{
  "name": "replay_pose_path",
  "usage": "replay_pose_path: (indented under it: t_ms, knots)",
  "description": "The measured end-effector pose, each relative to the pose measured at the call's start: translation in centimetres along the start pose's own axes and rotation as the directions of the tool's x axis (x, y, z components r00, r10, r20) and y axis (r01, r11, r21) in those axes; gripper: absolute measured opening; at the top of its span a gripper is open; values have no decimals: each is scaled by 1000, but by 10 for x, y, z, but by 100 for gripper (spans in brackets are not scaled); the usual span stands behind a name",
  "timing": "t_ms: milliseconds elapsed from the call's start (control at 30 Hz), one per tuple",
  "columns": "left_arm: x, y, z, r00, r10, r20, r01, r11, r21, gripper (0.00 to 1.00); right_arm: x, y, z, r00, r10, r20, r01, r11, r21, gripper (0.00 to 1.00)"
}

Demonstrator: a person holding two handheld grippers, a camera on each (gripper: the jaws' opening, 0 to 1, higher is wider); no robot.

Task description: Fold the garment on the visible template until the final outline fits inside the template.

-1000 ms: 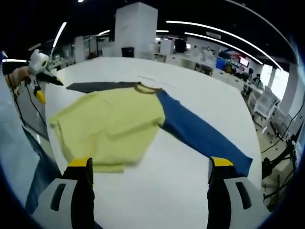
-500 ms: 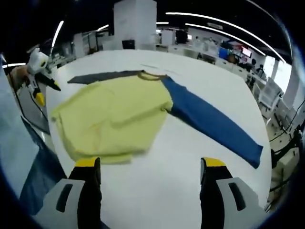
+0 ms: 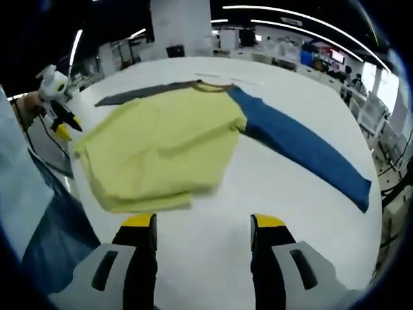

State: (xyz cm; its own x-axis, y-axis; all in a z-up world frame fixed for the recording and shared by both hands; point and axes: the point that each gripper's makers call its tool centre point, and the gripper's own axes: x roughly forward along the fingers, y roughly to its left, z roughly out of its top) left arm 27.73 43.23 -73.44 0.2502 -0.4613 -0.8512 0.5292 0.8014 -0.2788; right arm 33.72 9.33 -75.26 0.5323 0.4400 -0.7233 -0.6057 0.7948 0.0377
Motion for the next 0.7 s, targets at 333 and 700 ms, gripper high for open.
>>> replay_pose_path:
  t_ms: [333, 700]
  knots:
    - [8, -1, -5, 1000, -24, -12, 24, 998, -53, 23, 14, 16, 1, 999, 53, -13, -52, 998, 45, 38]
    - [13, -2, -11, 998, -46, -33, 42, 995, -93, 15, 26, 23, 10, 996, 92, -11, -91, 995, 35, 24]
